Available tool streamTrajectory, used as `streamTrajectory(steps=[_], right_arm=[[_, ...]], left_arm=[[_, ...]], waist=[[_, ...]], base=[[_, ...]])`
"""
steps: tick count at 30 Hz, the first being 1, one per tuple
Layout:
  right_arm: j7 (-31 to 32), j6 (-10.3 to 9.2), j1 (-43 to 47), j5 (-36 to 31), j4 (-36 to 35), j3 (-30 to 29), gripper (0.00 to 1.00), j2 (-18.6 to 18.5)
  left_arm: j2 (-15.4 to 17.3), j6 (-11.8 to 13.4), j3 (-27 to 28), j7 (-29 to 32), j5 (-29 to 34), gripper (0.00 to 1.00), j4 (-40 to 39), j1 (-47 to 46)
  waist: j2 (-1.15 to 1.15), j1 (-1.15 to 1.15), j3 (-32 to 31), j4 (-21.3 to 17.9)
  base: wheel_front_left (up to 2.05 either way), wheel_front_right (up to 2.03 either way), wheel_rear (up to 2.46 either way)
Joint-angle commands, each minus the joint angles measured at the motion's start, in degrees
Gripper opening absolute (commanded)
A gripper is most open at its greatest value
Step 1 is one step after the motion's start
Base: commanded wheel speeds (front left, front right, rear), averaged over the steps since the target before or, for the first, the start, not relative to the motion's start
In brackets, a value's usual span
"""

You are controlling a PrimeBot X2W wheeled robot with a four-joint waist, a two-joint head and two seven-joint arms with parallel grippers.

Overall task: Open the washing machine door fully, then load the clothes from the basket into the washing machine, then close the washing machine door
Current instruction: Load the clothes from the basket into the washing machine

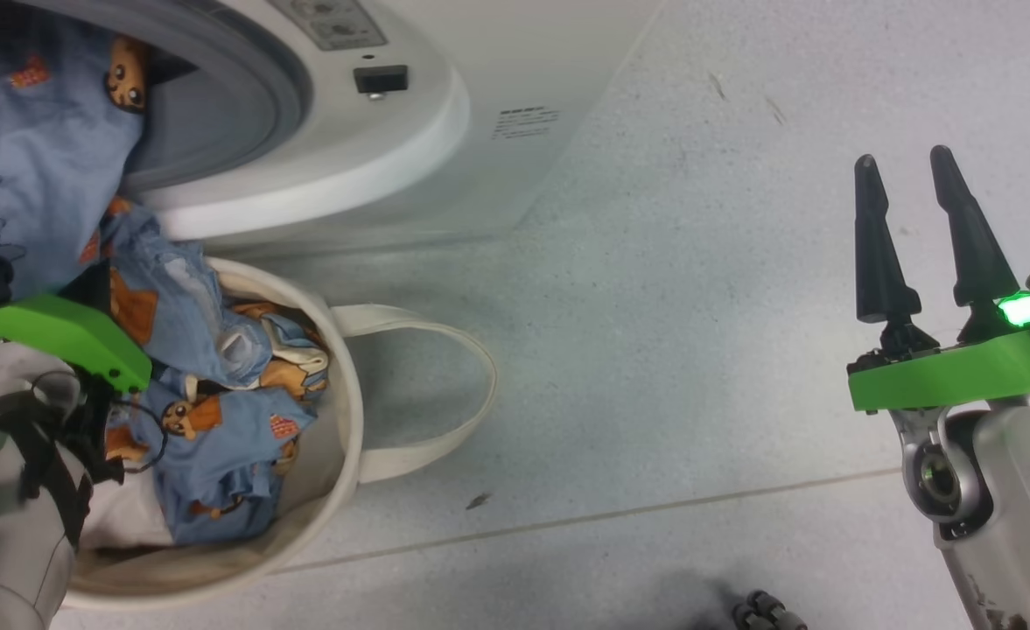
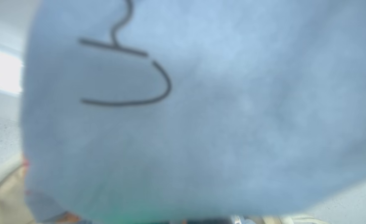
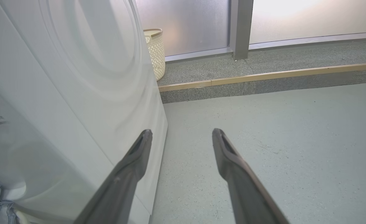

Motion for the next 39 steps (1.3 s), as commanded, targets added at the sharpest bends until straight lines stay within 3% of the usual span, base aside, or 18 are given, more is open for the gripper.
streamTrajectory(steps=[1, 12, 24, 31, 39], right_arm=[[-0.69, 0.01, 1.44, -0.29, -1.58, 0.4, 1.0, -1.02], [-0.7, 0.01, 1.53, 1.93, 1.33, 1.72, 1.0, 0.75], [-0.71, 0.01, 4.12, 5.25, 4.65, 3.7, 1.0, 1.69], [-0.71, 0.01, 5.55, 6.49, 4.86, 4.07, 1.0, 1.23], [-0.71, 0.01, 5.28, 5.68, 3.2, 3.49, 1.0, 0.37]], left_arm=[[2.88, 0.71, 2.3, -0.72, 0.36, 0.0, -1.11, -0.8], [3.36, 1.86, 14.66, -0.74, 10.65, 0.0, -17.31, 8.28], [0.01, -0.79, 28.35, -0.75, 23.0, 0.0, -30.77, 17.5], [-1.06, -2.18, 30.18, -0.75, 25.51, 0.0, -30.51, 15.48], [-0.13, -2.47, 27.41, -0.75, 24.87, 0.0, -21.36, 2.57]], waist=[[0.0, 0.0, -0.65, 0.58], [0.0, 0.0, -8.39, 2.8], [0.0, 0.0, -17.66, 3.35], [0.0, 0.0, -19.36, 2.46], [0.0, 0.0, -14.68, 0.54]], base=[[0.0, 0.0, 0.0], [0.0, 0.0, 0.0], [0.0, 0.0, 0.0], [0.0, 0.0, 0.0], [0.0, 0.0, 0.0]])
